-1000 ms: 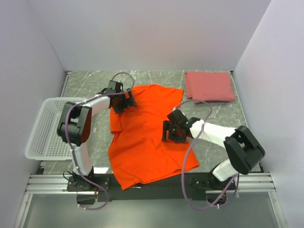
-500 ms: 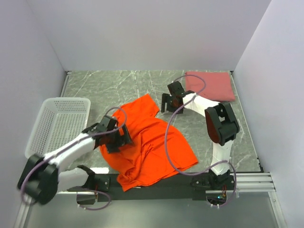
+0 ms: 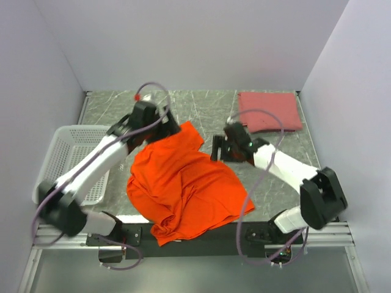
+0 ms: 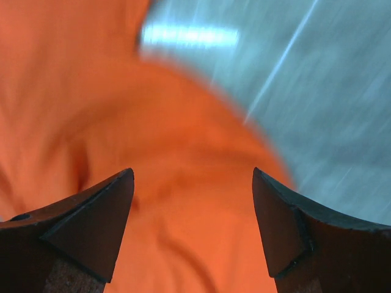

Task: Fold and stack the t-shirts
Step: Flatten the tshirt out

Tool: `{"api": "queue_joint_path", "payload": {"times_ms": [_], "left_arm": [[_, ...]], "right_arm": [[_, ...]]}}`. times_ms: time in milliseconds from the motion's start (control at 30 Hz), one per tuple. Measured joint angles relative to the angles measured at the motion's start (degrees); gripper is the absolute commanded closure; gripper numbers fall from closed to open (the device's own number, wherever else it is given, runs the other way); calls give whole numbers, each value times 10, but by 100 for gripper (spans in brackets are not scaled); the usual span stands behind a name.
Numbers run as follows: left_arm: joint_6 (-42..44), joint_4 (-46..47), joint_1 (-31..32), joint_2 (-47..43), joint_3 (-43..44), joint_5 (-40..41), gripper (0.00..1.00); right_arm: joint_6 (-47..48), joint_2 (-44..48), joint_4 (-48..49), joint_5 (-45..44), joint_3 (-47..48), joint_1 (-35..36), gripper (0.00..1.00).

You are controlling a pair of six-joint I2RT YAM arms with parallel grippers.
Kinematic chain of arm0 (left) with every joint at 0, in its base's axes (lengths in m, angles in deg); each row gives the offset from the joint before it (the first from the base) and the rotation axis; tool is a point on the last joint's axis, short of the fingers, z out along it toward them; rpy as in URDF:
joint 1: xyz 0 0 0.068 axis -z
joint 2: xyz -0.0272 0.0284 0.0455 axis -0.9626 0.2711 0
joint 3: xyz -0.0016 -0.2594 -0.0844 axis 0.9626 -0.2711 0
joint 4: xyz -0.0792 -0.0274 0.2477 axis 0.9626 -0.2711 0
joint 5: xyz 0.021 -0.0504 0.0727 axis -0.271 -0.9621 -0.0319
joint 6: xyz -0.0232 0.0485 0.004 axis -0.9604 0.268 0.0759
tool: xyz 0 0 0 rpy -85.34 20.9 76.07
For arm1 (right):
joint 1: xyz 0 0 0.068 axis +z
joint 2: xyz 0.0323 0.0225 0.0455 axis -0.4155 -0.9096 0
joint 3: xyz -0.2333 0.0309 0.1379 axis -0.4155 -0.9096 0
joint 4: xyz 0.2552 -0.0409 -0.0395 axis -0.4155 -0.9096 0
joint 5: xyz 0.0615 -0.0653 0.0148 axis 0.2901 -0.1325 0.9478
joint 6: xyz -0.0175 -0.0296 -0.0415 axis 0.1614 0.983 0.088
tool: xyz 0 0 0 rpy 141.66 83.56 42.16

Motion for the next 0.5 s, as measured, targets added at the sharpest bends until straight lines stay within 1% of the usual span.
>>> {"api": "queue_joint_path", "payload": {"times_ms": [67,167,233,300,367,500], "left_arm": [[21,24,-3,96,65,-5,0],[44,43,-6,229,148,-22,1],[52,55,-8,293,170,-33,1],[58,54,-10,332,168,-42,1],[61,52,-13,354,154,-47,0],[60,67,-22,340,77,-45,1]], "right_arm": [[-27,43,-10,3,-57,44,16],[-76,73,-16,22,-137,100,16],[-102,75,-18,31,-170,124,16],[-125,74,-19,37,-194,131,16],[-139,72,-14,34,-195,132,16],[-146,22,-26,22,-153,124,15]]}}
